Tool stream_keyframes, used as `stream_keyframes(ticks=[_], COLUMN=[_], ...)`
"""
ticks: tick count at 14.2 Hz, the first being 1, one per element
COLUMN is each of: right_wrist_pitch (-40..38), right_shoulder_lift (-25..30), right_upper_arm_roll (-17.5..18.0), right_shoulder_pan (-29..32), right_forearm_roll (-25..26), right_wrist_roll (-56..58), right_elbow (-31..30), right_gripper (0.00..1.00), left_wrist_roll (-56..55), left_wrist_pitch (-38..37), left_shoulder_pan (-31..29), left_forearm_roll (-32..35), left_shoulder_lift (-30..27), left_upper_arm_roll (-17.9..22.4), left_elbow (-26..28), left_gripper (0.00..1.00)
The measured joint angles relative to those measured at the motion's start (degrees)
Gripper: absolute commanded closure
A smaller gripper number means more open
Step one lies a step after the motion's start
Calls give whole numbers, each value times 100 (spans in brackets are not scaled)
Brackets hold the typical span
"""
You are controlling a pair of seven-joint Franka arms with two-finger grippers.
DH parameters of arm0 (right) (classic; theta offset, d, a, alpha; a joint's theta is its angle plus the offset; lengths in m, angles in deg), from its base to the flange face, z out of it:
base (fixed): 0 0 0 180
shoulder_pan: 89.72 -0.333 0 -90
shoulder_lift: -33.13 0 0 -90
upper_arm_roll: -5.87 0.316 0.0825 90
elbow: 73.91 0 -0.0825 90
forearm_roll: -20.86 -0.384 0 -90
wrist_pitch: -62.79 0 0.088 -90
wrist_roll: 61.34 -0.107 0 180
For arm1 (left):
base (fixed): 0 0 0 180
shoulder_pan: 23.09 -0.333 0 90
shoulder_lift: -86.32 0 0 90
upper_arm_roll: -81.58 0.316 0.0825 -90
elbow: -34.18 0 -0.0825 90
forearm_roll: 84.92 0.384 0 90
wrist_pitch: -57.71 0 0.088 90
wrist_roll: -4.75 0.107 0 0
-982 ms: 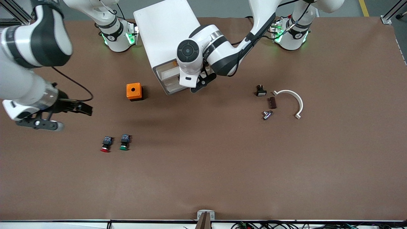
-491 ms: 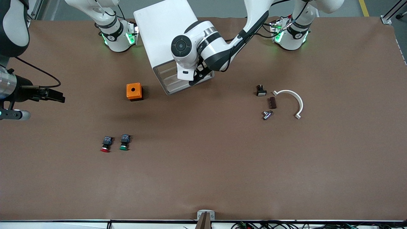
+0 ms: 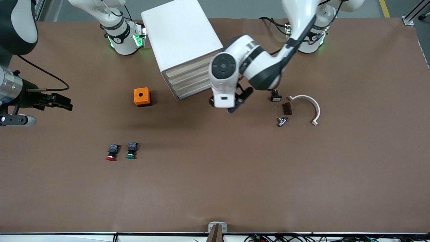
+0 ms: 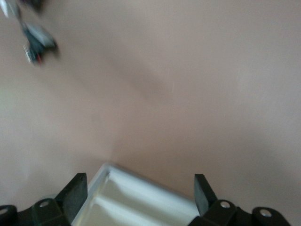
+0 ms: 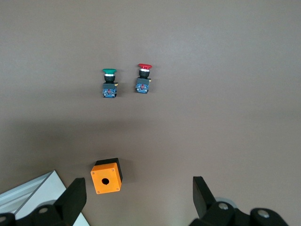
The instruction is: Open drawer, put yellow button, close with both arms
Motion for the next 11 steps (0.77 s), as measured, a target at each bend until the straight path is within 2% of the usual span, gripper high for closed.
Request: stream_keyframes(ticks=[3, 6, 11], right_wrist_pitch=[7, -42, -633], right_shoulder_lift=[0, 5, 17], right_upper_arm_roll=[-14, -38, -69], right_shoulder_pan=[12, 27, 67], right_forearm_roll=[10, 12, 12], right_wrist_roll=[0, -1, -2], right_elbow=[8, 281, 489], right_gripper=[0, 0, 0], left_wrist_roll=[834, 2000, 3647], left_wrist_pitch=[-300, -404, -727], left_shoulder_pan=[-854, -1757, -2865], left_forearm_roll=[260, 278, 281], left_shoulder_lift=[-444, -881, -1402], left_upper_arm_roll=[20, 31, 29], left_elbow=[-12, -17, -6], left_gripper=[0, 0, 0])
